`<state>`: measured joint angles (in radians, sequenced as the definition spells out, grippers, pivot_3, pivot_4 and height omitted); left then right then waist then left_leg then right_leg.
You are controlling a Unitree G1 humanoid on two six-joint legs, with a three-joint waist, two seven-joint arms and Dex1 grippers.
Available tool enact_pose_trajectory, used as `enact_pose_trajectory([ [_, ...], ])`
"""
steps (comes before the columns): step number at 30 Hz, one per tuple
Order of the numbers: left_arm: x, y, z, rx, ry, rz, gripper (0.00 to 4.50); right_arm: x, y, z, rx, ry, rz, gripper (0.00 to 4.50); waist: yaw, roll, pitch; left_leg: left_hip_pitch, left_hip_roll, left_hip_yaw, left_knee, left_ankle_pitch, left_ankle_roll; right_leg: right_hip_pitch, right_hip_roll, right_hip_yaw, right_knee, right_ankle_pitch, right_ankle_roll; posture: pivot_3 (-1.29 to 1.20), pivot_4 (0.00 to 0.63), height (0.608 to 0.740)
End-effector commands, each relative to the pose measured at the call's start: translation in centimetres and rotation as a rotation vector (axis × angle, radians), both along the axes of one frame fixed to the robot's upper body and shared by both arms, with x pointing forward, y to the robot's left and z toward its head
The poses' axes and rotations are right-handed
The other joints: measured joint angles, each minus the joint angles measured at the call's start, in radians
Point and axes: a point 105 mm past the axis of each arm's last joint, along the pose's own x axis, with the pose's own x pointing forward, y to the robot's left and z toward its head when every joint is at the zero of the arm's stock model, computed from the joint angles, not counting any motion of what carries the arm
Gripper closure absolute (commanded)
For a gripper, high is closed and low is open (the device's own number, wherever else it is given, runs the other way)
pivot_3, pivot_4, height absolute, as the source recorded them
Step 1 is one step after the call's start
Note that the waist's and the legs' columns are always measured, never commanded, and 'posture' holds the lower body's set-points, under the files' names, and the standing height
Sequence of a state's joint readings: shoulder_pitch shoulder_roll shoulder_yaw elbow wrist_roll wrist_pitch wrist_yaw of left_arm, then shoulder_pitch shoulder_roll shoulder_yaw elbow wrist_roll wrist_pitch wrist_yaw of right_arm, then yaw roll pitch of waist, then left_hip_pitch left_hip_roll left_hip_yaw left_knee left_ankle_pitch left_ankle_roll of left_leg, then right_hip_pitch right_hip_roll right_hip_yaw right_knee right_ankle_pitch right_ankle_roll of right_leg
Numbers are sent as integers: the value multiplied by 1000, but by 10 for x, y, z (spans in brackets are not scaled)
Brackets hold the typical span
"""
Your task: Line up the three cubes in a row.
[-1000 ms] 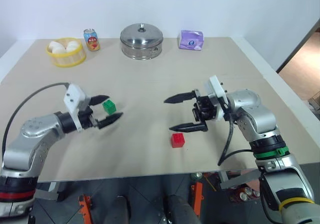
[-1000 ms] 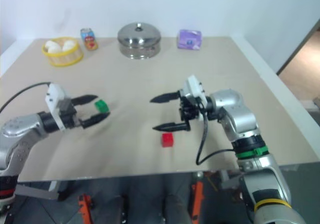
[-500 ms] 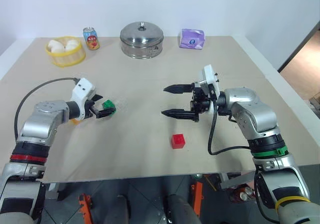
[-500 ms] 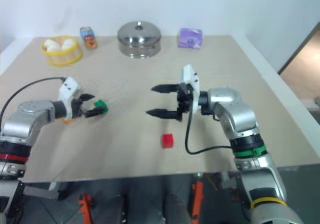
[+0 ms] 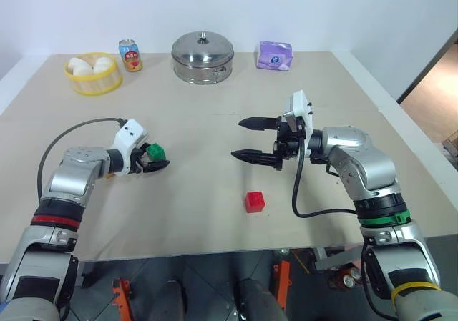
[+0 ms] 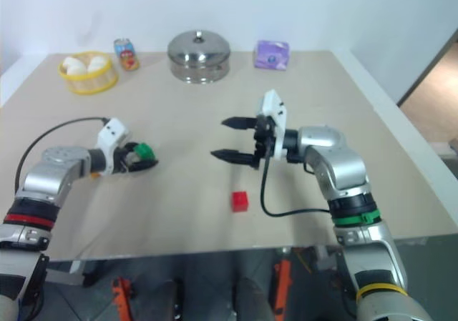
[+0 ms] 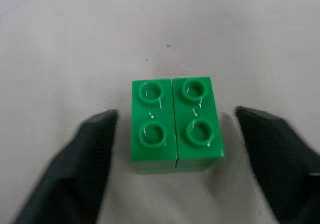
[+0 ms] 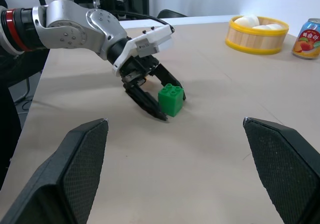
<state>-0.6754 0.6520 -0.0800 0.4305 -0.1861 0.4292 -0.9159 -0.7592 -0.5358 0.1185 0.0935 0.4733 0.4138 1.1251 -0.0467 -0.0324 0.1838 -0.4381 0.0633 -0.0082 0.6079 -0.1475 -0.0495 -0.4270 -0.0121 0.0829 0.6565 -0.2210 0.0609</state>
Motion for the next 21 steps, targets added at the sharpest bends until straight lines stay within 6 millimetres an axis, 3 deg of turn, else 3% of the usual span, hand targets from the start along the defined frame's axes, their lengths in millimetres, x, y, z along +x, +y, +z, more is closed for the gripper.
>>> enact_pose_trajectory([
  [1,4,2,16,4,-64,-2,2185,-3,-2,11,31,-35,5,0,0,0,0,0,0,0,0,0,0,0,0,0,0,0,0,0,150,739],
  [4,5,3,17,1,-66,-2,3170,-2,-5,11,28,-35,4,0,0,0,0,0,0,0,0,0,0,0,0,0,0,0,0,0,150,739],
  [8,-8,-14,28,-51,-90,-140,3159,-4,-10,13,34,-31,10,0,0,0,0,0,0,0,0,0,0,0,0,0,0,0,0,0,150,739],
  [11,-39,-40,34,-87,-79,-369,3159,-17,-15,16,43,-30,66,0,0,0,0,0,0,0,0,0,0,0,0,0,0,0,0,0,150,739],
  [15,-71,-67,26,-48,-72,-553,3159,-42,-30,-2,-88,-13,159,0,2,0,0,0,0,0,-1,-1,-1,0,-1,0,0,-1,0,0,150,739],
  [21,-89,-88,10,34,-62,-664,3159,-46,-38,-6,-141,-57,149,0,-4,0,0,2,0,0,1,0,0,1,1,1,0,-3,-5,0,150,739],
])
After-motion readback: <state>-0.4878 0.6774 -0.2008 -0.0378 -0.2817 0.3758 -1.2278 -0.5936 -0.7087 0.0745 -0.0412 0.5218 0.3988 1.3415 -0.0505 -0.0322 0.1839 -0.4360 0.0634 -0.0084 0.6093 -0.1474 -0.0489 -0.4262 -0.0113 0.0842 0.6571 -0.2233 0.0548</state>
